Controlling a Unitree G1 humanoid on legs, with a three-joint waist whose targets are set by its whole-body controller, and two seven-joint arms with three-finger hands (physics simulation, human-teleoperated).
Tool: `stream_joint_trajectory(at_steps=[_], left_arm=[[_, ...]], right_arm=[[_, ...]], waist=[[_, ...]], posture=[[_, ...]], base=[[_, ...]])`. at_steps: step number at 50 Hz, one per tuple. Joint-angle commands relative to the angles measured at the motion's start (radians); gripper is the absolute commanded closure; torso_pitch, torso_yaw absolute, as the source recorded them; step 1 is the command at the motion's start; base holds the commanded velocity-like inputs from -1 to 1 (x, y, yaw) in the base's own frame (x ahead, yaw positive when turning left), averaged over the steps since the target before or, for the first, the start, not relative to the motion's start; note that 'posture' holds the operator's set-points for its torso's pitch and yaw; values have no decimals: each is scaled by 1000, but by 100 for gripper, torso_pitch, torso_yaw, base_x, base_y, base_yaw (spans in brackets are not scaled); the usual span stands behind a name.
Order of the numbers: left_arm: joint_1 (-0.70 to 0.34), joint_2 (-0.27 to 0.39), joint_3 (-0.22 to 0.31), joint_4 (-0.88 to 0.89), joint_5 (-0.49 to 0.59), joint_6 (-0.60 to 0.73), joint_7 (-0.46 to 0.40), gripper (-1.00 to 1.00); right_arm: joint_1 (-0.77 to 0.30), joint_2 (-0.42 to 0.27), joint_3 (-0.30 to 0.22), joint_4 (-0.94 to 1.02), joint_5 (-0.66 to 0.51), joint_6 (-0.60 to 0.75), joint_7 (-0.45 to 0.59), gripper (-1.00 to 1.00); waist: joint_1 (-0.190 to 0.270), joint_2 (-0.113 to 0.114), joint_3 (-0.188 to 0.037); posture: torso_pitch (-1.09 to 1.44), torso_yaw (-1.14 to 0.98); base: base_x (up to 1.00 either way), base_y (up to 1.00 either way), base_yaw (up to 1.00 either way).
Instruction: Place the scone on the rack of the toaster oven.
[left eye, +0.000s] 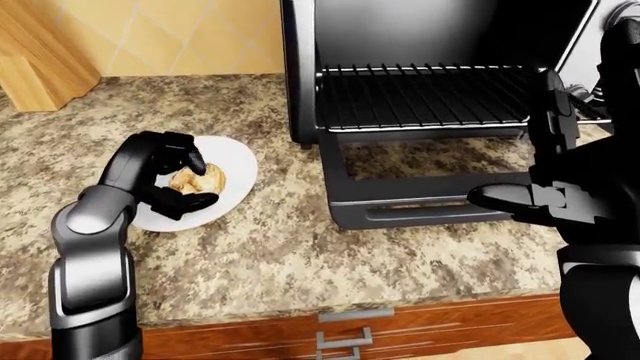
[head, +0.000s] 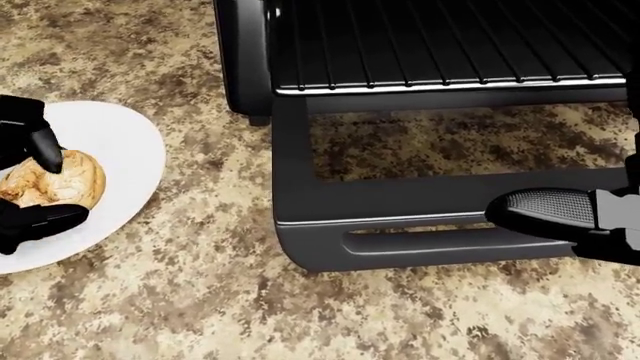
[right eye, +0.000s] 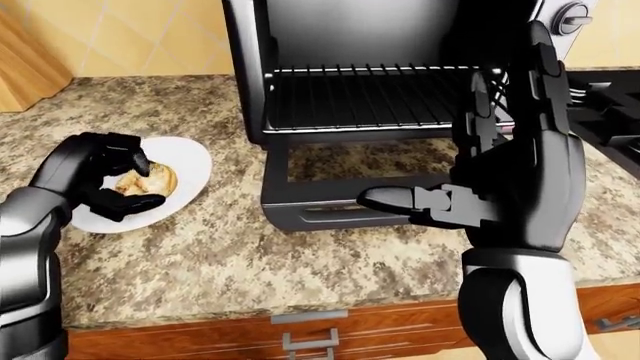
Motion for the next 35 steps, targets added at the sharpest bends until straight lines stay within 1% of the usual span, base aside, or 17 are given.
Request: stream_joint_trajectory(at_steps=[1, 5, 9, 15, 19, 26, 28, 35], left_arm=[[-31, 14, 6, -52, 1, -14, 19, 100], [-45, 14, 5, -94, 0, 27, 16, 100], [-76, 27, 11, -177, -9, 117, 4, 100], [-120, 34, -1, -236, 5, 199, 31, 100], [-122, 30, -3, -302, -11, 248, 24, 100], [-128, 30, -12, -346, -26, 285, 0, 100], [-118, 27, -15, -362, -24, 288, -6, 100], [-128, 28, -18, -403, -25, 329, -22, 100]], right_arm=[[-20, -11, -13, -18, 3, -24, 0, -100], [-19, -19, -19, -20, 17, -27, -9, -100], [-30, -35, -17, -20, 38, -27, -32, -100], [-41, -48, -26, -19, 59, -20, -45, -100], [-37, -57, -31, -19, 72, -24, -53, -100], [-57, -83, -30, -20, 109, -19, -89, -100], [-60, -95, -26, -20, 122, -23, -101, -100], [-43, -99, -11, -20, 119, -36, -102, -100]], waist=[[-1, 4, -22], [-1, 3, -21], [-1, 3, -20], [-1, 2, -16], [-1, 3, -19], [0, 1, -48], [0, 0, -59], [0, -3, -103]], posture=[[0, 0], [0, 0], [0, 0], [0, 0], [-1, 0], [-8, 0], [-10, 0], [-17, 0]], base=[[0, 0, 0], [0, 0, 0], [0, 0, 0], [0, 0, 0], [0, 0, 0], [0, 0, 0], [0, 0, 0], [0, 0, 0]])
